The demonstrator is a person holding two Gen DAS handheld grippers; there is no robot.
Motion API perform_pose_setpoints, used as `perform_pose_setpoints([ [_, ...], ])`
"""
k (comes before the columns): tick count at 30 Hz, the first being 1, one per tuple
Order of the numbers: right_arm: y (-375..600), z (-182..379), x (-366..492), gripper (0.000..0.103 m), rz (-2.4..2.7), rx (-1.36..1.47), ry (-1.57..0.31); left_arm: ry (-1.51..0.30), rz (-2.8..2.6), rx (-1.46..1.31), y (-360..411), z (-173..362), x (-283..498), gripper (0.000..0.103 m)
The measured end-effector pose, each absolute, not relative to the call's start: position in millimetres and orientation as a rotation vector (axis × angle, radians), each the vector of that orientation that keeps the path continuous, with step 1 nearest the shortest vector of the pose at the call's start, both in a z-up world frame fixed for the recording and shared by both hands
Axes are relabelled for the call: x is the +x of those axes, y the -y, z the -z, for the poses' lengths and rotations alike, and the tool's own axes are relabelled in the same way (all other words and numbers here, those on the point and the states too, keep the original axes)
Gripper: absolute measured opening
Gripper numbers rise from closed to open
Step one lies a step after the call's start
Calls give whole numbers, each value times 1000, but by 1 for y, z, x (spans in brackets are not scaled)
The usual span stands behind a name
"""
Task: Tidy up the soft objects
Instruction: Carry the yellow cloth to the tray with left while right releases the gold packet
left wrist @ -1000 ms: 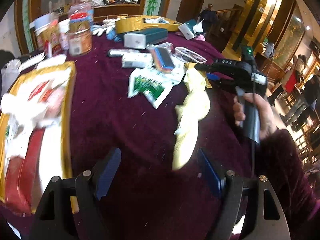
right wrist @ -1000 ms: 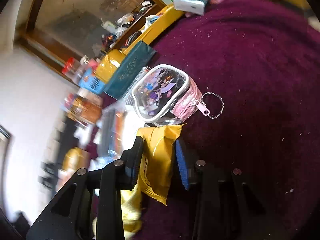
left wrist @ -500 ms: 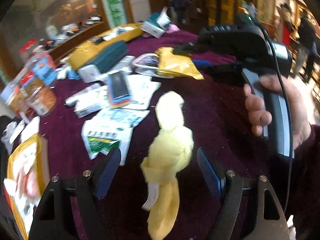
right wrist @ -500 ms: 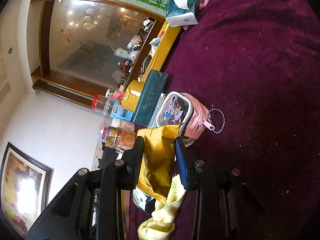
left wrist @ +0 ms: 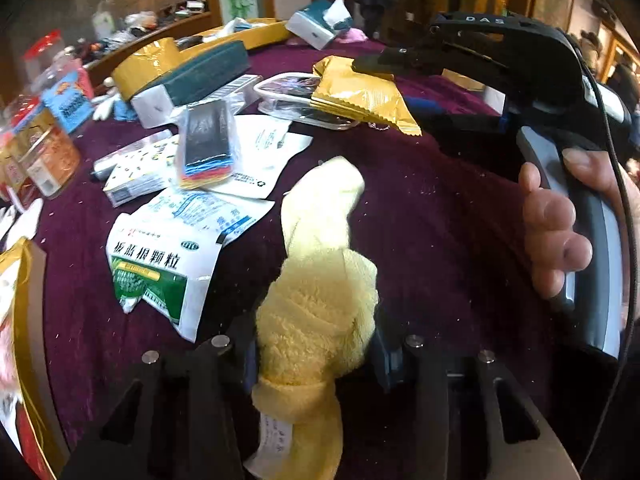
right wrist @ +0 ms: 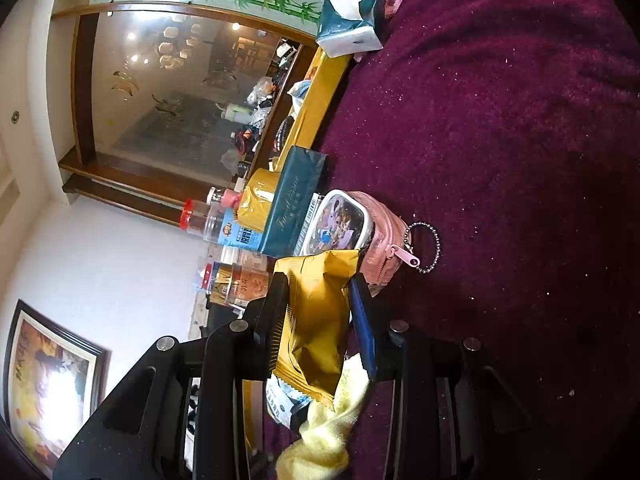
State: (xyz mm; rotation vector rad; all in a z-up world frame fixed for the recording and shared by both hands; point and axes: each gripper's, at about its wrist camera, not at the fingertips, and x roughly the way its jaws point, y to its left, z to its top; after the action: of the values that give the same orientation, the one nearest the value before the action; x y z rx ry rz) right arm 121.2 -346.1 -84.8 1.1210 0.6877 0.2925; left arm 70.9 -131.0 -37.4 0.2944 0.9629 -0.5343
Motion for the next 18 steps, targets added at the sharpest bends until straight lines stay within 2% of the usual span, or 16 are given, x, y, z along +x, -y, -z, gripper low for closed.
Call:
perform_pose_setpoints([
  [9,340,78,121,30,-314,1062,-680,-903,467,225,112,13,29,42],
  [18,280,55,116,31,-502,926,-734,-791,279,32,-44,-48,-17,42],
])
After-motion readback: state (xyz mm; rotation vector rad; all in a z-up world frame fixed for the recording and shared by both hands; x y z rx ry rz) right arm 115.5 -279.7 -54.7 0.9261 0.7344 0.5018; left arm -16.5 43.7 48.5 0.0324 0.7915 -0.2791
